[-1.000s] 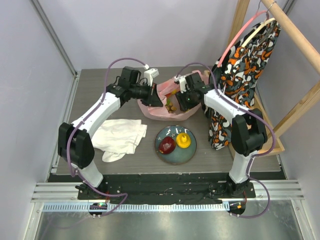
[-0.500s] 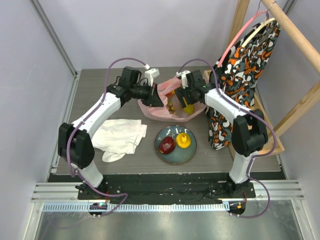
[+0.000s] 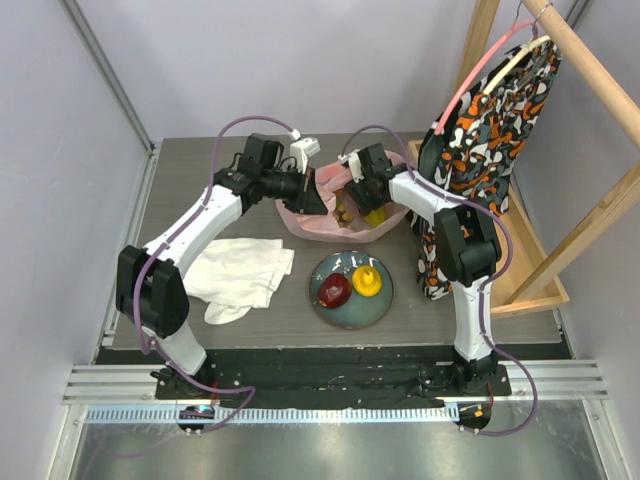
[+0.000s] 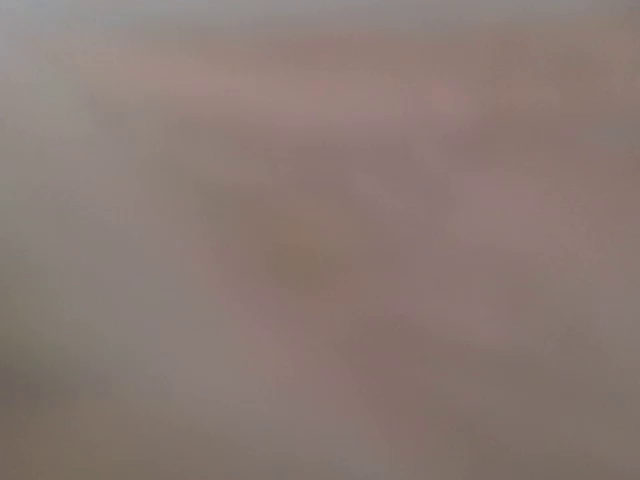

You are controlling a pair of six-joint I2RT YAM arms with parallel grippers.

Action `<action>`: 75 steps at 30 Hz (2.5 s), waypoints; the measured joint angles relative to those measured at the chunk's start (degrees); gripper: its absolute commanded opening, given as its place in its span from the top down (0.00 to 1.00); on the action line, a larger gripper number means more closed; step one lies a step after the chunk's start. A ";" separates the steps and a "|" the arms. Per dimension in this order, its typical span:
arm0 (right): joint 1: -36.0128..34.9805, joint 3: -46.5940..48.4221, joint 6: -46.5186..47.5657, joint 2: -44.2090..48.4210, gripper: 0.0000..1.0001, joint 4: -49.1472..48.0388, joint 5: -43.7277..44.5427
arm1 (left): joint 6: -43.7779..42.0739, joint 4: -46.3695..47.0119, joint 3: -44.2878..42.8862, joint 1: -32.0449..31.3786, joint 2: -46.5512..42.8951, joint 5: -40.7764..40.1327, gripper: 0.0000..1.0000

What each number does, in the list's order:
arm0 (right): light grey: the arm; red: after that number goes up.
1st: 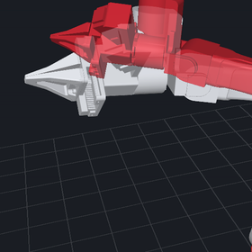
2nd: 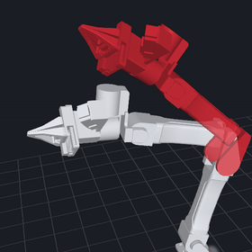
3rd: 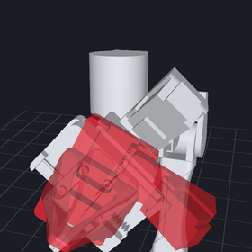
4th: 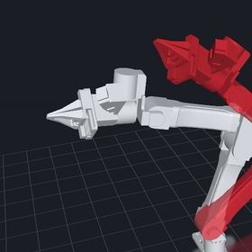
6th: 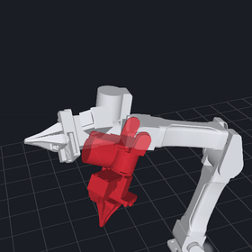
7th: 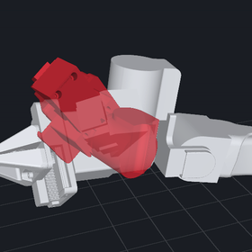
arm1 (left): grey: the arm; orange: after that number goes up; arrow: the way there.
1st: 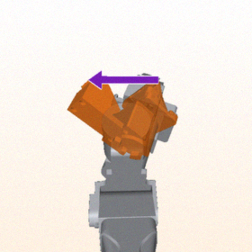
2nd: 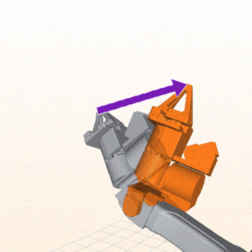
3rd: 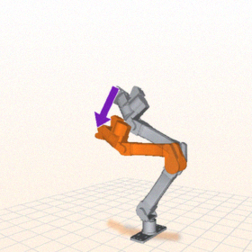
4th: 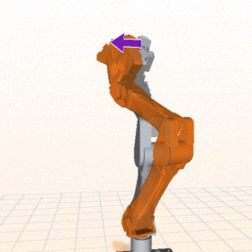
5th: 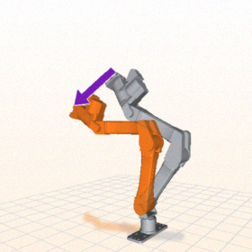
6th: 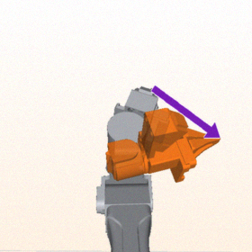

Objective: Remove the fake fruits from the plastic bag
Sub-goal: Take out the fake fruit from the plastic bag, then place the fake fruit on the plate, then take out the fake fruit from the plastic bag.

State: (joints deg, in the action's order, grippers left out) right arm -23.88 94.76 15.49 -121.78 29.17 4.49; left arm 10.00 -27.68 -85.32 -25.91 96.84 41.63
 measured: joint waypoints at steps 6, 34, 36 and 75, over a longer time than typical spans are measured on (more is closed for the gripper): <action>0.00 0.83 2.47 1.44 0.73 2.45 -2.80 | -0.07 0.00 0.00 0.00 0.00 0.00 1.00; -20.61 -19.32 40.15 28.33 0.73 10.21 -19.37 | -1.42 -0.46 -6.27 0.15 0.22 -6.58 1.00; -20.11 -18.71 41.66 26.34 0.73 9.90 -19.04 | -1.40 -0.46 -6.38 0.17 0.42 -6.69 1.00; -11.98 0.83 33.55 16.85 0.50 26.71 -24.13 | 1.16 2.01 -9.27 0.50 5.64 -5.07 1.00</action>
State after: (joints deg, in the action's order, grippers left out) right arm -35.86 95.59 49.04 -104.92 55.88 -19.64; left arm 11.16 -25.67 -94.59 -25.41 102.48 36.56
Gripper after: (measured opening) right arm 0.576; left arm 0.012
